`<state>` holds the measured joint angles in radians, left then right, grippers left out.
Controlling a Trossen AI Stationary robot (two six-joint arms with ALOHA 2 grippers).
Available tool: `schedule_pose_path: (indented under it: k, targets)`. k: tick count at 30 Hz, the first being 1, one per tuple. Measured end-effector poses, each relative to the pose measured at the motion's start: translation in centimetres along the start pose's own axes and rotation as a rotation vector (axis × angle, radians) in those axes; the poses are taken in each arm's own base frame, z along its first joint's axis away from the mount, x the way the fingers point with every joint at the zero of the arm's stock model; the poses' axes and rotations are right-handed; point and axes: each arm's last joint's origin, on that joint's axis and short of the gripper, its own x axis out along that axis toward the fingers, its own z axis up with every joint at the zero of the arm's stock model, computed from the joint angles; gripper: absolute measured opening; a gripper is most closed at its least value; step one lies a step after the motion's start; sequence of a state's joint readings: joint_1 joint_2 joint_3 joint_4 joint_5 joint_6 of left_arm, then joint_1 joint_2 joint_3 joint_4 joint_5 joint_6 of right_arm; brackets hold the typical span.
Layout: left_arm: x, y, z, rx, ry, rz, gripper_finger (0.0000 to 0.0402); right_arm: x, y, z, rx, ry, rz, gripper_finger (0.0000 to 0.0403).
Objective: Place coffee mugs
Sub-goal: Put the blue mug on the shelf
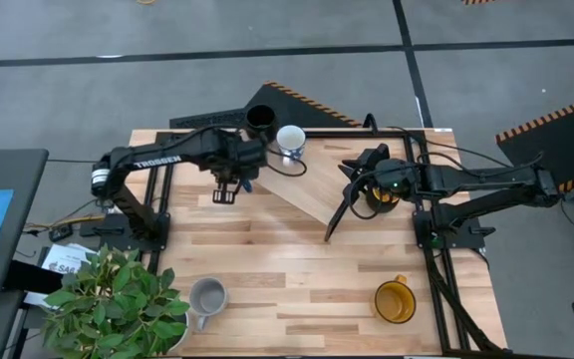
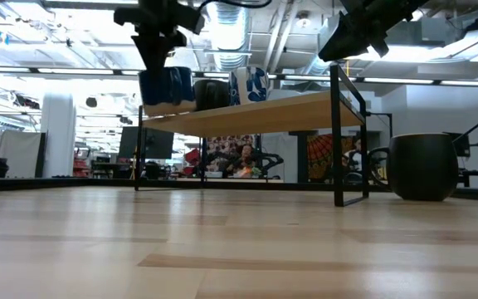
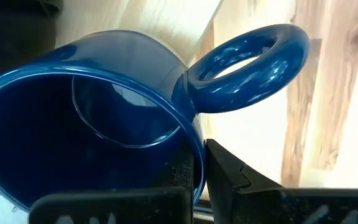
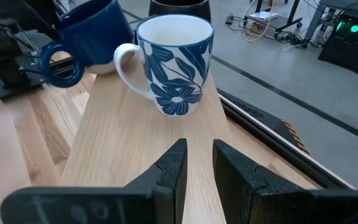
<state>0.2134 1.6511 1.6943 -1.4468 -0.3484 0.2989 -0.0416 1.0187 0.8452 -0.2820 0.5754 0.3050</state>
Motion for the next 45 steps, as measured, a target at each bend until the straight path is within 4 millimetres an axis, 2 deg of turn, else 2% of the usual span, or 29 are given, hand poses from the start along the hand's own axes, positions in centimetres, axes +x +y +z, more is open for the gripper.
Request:
schedule_pose_path:
  k: [10,27,39,45]
  targets:
    - [0.4,0.9,-0.1,-0.026,0.001,0.006,0.0014,0.0,0.0,0.0,0.0,0.001,0.0,0.0103]
    - [0.4,1.4,0.5,-0.015,-0.045,0.096,0.0094,0.0,0.0,0.0,0.0,0.001,0.001,0.0103]
    - [0.4,1.5,0.4,-0.044,-0.021,0.134,0.0179,0.0,0.0,0.0,0.001,0.001,0.002,0.0103]
    - [0.4,1.4,-0.1,-0.101,0.032,0.157,0.0192,0.0,0.0,0.0,0.001,0.001,0.002,0.0103]
